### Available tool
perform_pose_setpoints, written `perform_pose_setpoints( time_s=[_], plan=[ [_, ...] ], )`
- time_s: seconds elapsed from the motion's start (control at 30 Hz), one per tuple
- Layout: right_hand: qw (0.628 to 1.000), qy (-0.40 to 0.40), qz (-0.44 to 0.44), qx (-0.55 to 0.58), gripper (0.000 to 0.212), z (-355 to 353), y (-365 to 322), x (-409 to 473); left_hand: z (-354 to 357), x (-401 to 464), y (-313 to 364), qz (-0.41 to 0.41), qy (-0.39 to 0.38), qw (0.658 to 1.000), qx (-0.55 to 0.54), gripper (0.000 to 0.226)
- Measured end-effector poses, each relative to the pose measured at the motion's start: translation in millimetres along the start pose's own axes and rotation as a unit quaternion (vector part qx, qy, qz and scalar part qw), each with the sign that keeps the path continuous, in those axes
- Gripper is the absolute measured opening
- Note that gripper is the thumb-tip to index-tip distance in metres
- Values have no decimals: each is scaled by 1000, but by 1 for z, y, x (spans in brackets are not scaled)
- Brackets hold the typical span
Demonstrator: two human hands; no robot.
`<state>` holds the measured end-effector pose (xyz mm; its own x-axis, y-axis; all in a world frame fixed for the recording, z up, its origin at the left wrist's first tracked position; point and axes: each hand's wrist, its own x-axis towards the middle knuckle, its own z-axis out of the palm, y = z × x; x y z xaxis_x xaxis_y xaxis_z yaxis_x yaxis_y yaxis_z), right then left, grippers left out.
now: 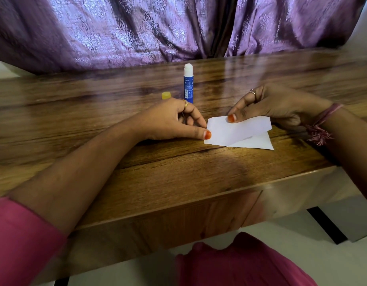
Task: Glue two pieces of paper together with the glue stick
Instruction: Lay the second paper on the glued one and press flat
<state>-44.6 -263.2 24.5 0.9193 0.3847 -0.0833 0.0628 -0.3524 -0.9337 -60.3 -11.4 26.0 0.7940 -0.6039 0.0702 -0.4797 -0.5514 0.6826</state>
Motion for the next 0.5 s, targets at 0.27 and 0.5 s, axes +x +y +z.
perform_pose_setpoints(
  time_s=[0.27, 0.5],
  plan=[
    [1000, -3, -2, 0, 31, 0, 1, 2, 1, 3, -5, 3, 4, 1000, 8, 46],
    [1000, -8, -4, 10, 25, 2, -1, 2, 2, 5, -8, 9, 4, 1000, -6, 48]
  ],
)
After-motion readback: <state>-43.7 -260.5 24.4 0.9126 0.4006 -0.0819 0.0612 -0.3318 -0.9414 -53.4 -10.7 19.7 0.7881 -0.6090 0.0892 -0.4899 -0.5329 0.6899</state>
